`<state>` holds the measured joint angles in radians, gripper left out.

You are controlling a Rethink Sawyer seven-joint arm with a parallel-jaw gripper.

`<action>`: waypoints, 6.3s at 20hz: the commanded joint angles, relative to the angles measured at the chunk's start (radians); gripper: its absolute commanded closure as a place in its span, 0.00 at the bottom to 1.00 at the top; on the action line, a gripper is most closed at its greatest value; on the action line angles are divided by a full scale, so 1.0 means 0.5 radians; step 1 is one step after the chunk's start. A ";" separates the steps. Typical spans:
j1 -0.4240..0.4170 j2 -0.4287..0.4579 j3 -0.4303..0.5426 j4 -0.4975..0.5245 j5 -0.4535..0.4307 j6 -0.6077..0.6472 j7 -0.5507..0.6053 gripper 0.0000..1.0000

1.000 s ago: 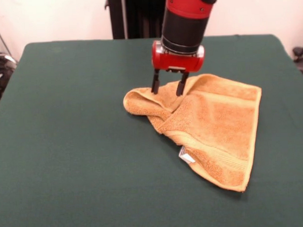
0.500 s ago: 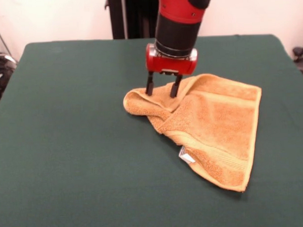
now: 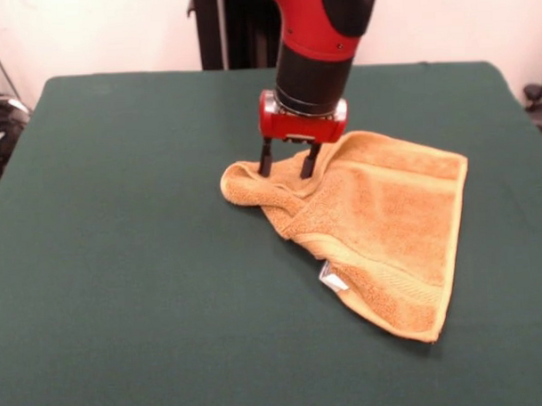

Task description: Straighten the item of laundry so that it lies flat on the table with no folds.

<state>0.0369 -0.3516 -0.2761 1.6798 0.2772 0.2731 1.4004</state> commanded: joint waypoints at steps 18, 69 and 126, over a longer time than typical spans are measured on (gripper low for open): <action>0.024 0.098 0.243 -0.035 -0.009 -0.038 0.377 0.00; 0.008 0.045 0.246 -0.003 0.007 -0.027 0.396 1.00; 0.147 -0.039 -0.002 -0.354 0.078 0.474 0.535 1.00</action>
<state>0.0797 -0.3718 -0.3108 1.5437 0.2759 0.3890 1.4004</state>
